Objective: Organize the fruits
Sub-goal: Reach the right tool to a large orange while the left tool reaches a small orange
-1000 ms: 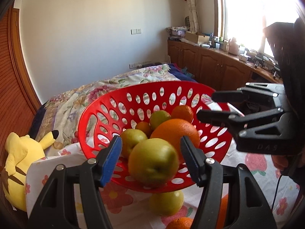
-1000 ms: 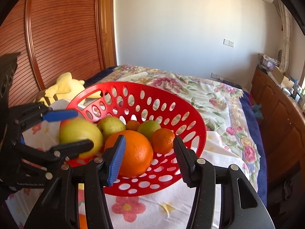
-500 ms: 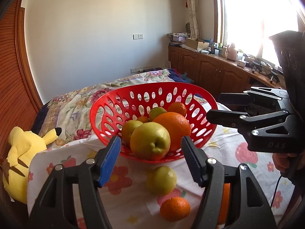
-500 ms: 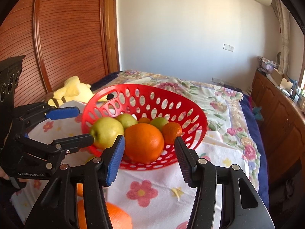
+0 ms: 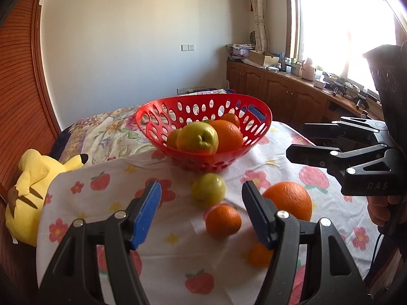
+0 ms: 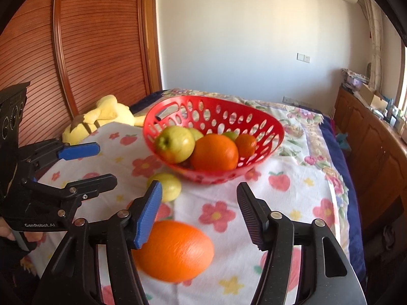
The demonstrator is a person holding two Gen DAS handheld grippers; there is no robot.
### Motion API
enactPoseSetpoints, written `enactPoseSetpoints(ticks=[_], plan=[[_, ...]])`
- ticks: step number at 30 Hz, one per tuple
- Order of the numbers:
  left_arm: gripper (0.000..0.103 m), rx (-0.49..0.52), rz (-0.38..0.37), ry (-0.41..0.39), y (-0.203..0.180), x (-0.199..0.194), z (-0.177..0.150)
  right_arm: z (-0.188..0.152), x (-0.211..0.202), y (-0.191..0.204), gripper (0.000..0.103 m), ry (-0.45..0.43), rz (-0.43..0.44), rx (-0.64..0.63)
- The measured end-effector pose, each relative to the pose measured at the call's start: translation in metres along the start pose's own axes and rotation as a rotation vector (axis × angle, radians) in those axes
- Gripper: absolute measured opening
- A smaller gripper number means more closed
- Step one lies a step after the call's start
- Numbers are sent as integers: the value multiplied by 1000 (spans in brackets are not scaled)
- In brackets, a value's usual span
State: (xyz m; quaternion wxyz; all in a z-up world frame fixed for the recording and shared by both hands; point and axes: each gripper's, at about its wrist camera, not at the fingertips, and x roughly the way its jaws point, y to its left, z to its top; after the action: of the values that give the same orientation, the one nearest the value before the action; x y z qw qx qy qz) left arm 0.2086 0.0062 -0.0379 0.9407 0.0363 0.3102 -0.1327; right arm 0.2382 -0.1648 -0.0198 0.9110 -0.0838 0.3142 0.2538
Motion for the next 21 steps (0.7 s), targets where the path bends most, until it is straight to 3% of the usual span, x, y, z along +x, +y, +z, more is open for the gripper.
enactPoseSetpoints(ticks=[13,21], plan=[[67,-41,14,-20,-5,-17,-54,-33,-19,14,71,3,14,51],[67,-74,18,-31,-9,-15,-69,-46,-18,18,76,15,13,67]])
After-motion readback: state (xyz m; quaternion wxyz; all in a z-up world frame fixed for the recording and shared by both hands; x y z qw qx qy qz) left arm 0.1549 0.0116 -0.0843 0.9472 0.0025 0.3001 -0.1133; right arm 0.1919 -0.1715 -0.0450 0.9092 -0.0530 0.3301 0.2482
